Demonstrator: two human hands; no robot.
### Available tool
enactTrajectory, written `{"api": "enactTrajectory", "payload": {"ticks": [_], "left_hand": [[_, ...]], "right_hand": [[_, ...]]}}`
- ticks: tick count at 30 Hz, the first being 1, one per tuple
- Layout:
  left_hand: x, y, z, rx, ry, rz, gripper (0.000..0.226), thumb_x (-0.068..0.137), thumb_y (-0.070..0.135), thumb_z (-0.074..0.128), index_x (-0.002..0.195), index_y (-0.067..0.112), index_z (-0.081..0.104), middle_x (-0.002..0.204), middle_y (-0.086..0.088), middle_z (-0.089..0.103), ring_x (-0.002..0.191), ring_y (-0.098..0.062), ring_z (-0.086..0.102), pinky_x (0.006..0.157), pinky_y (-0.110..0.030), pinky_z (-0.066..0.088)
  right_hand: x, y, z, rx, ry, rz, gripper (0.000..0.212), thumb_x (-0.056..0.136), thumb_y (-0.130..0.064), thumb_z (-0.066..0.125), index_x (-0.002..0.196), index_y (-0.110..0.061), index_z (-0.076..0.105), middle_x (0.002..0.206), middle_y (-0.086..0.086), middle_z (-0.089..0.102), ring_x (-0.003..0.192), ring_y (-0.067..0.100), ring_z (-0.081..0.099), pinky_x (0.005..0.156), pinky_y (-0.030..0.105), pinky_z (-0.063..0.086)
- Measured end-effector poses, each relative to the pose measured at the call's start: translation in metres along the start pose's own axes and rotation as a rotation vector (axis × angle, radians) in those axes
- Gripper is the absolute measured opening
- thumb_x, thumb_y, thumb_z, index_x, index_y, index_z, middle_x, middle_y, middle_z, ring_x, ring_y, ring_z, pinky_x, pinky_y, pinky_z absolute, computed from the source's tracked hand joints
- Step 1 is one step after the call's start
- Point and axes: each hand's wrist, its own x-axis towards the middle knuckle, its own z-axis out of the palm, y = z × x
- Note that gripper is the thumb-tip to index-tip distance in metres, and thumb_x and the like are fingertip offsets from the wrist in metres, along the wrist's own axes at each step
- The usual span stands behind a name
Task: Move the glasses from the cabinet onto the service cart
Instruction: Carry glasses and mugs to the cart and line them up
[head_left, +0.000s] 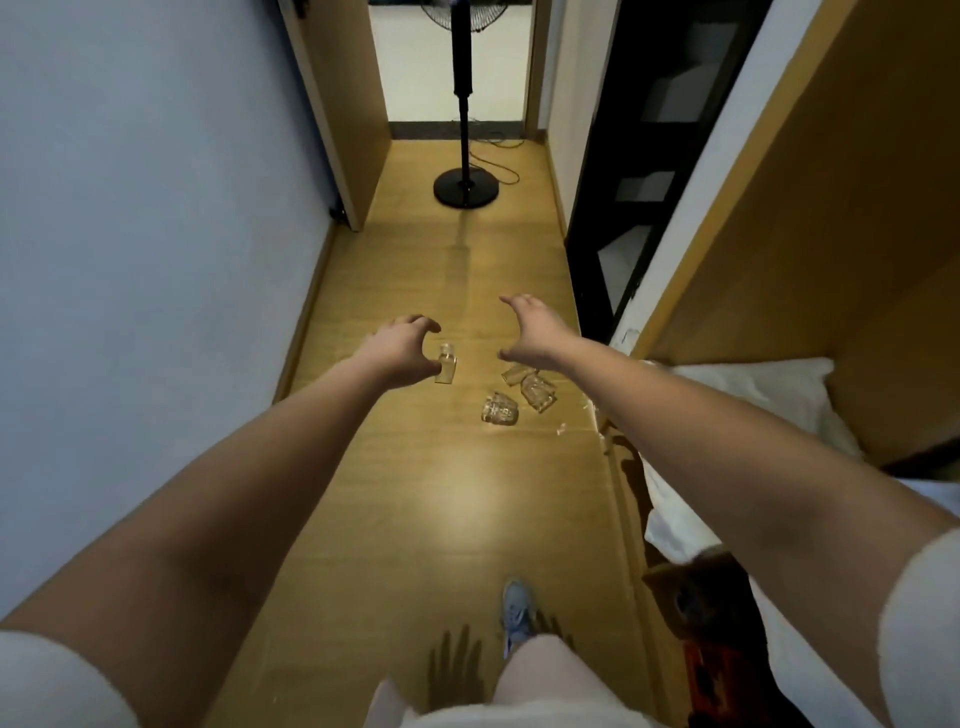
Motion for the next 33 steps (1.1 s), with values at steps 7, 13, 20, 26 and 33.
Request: {"api": "enactTrajectory", "payload": {"ticks": [7,13,20,26,33], "left_hand": [[0.124,0.003,0.02,-0.015,-0.101,-0.039,0.062,0.085,0.033,0.065,0.14,0.024,0.039,0.148,-0.001,0.038,0.13,-0.025,0.042,0.106,-0.043,0.038],[0.236,-0.021,0.047,-0.036,-0.231,-0.054,0.066,0.083,0.032,0.066,0.142,0.022,0.037,0.151,0.0,0.034,0.134,-0.024,0.038,0.107,-0.044,0.036],[0.404,-0.058,0.041,-0.048,-0.29,-0.005,0.068,0.082,0.029,0.066,0.142,0.022,0.035,0.149,-0.001,0.037,0.134,-0.023,0.038,0.107,-0.04,0.036],[0.541,-0.089,0.046,-0.058,-0.366,0.011,0.066,0.083,0.026,0.064,0.142,0.022,0.036,0.147,-0.004,0.04,0.133,-0.024,0.038,0.108,-0.042,0.034],[0.639,-0.103,0.143,-0.084,-0.42,0.001,0.067,0.082,0.027,0.066,0.142,0.024,0.036,0.149,0.0,0.037,0.137,-0.022,0.034,0.11,-0.041,0.031]], "right_hand": [[0.131,0.061,-0.022,-0.03,-0.103,0.026,0.084,0.082,-0.023,0.073,0.149,-0.017,0.024,0.154,0.008,0.028,0.14,0.026,0.029,0.113,0.035,0.029],[0.23,0.097,0.011,-0.021,-0.242,0.035,0.085,0.081,-0.022,0.073,0.15,-0.021,0.023,0.157,0.008,0.021,0.144,0.025,0.022,0.115,0.035,0.023],[0.384,0.116,0.022,0.022,-0.258,0.103,0.082,0.083,-0.022,0.071,0.149,-0.019,0.024,0.156,0.006,0.023,0.144,0.023,0.022,0.115,0.031,0.021],[0.504,0.14,0.033,0.013,-0.276,0.117,0.075,0.086,-0.021,0.066,0.149,-0.021,0.025,0.156,0.005,0.026,0.143,0.023,0.024,0.116,0.033,0.023],[0.588,0.208,0.112,0.049,-0.333,0.129,0.075,0.085,-0.018,0.067,0.148,-0.022,0.027,0.153,0.0,0.03,0.141,0.02,0.027,0.111,0.035,0.031]]}}
